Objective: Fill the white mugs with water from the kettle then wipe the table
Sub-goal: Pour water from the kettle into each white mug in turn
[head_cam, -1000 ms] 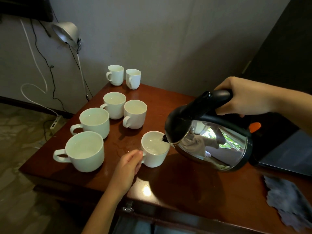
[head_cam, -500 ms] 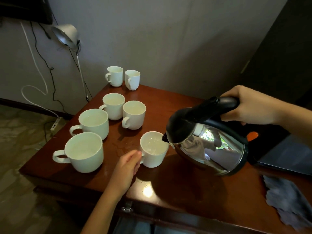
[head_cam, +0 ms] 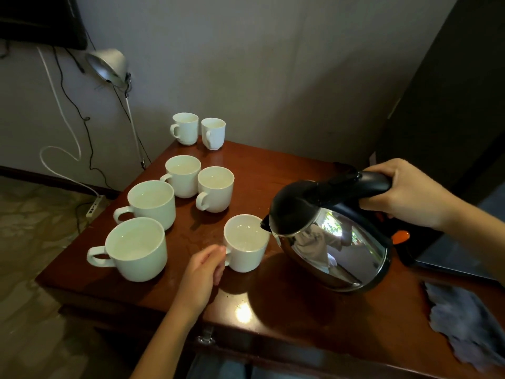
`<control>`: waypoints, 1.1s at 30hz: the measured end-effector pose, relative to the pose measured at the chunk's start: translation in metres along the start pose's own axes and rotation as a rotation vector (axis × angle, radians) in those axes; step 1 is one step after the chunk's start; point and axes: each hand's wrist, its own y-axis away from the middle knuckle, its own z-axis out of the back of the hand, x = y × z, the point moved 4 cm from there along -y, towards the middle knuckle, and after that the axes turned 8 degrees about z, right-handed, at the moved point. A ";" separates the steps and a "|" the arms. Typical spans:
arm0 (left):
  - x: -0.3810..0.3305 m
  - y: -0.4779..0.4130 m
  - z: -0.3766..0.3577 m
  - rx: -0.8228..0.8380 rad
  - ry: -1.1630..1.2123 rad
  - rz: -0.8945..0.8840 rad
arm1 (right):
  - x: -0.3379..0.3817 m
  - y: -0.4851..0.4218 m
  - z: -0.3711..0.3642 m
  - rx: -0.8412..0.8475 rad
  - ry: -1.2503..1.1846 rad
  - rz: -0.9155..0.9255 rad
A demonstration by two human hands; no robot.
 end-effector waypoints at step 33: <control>-0.004 -0.002 0.010 -0.786 0.197 -0.100 | -0.035 0.023 -0.031 -0.442 -0.253 -0.081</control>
